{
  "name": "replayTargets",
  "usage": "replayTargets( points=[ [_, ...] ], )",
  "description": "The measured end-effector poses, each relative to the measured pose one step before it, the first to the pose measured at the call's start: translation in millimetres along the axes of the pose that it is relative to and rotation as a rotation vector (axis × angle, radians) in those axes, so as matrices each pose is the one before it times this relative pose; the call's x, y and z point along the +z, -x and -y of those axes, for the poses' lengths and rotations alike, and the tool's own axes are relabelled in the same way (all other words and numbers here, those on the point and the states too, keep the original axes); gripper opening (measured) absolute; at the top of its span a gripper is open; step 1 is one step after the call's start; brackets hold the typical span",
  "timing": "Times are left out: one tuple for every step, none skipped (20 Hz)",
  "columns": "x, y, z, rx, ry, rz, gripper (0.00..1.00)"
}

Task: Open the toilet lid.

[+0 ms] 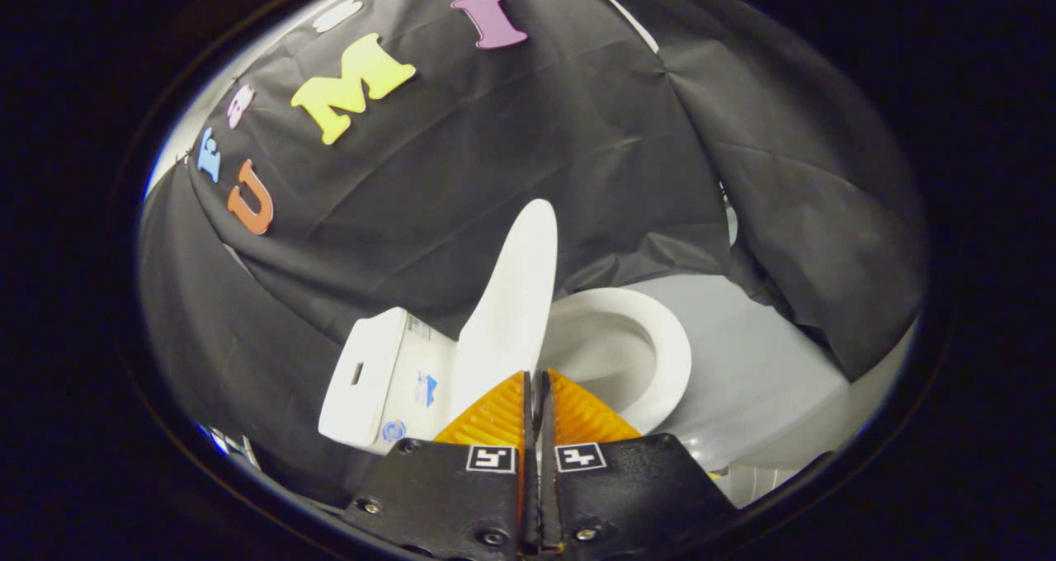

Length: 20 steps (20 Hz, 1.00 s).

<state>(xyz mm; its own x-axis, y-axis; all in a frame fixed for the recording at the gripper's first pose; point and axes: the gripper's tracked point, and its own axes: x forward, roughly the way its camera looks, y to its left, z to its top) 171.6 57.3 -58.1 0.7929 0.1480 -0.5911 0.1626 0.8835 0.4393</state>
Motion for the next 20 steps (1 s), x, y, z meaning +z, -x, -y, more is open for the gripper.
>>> replayTargets(
  points=[
    [1.59,0.70,-4.01,-0.00154,0.00287,-0.00018,0.05],
    [2.04,0.95,-7.24,0.00156,0.01082,0.00419,0.05],
    [1.42,-0.45,-6.09,-0.00344,0.01196,0.00132,0.05],
    [-1.53,-0.31,-6.58,-0.00748,0.01795,-0.00453,0.05],
    [0.34,1.40,-3.83,-0.00919,0.00777,-0.01099,0.05],
    [2.13,1.89,-6.49,0.00442,0.00150,-0.00173,0.05],
    [1.48,1.88,-6.01,0.00594,-0.00302,-0.00382,0.05],
    [2.23,1.88,-5.93,0.00666,0.00158,-0.00051,0.05],
    [-0.69,0.25,-3.86,-0.00142,0.00888,0.00091,0.05],
    [1.12,1.13,-5.55,-0.00344,0.01747,0.00241,0.06],
    [0.44,-0.15,-5.97,-0.00726,0.01942,0.00052,0.06],
    [1.00,0.87,-5.43,-0.00816,0.01572,-0.00135,0.06],
    [0.51,0.01,-5.63,-0.00960,0.00746,-0.00454,0.06],
    [1.99,1.79,-8.24,-0.00350,0.00909,0.00064,0.06],
    [1.79,1.11,-8.44,-0.00339,0.01225,-0.00022,0.06],
    [1.97,1.57,-8.40,-0.00138,0.01689,0.00315,0.07],
    [-0.67,0.94,-7.65,-0.00584,0.01639,0.00290,0.07],
    [1.27,1.34,-8.72,-0.00845,0.02163,0.00580,0.08],
    [-3.35,3.25,-8.04,-0.01292,0.02435,0.00382,0.08],
    [2.37,0.87,-9.25,-0.00714,0.01700,0.00973,0.09]
  ],
)
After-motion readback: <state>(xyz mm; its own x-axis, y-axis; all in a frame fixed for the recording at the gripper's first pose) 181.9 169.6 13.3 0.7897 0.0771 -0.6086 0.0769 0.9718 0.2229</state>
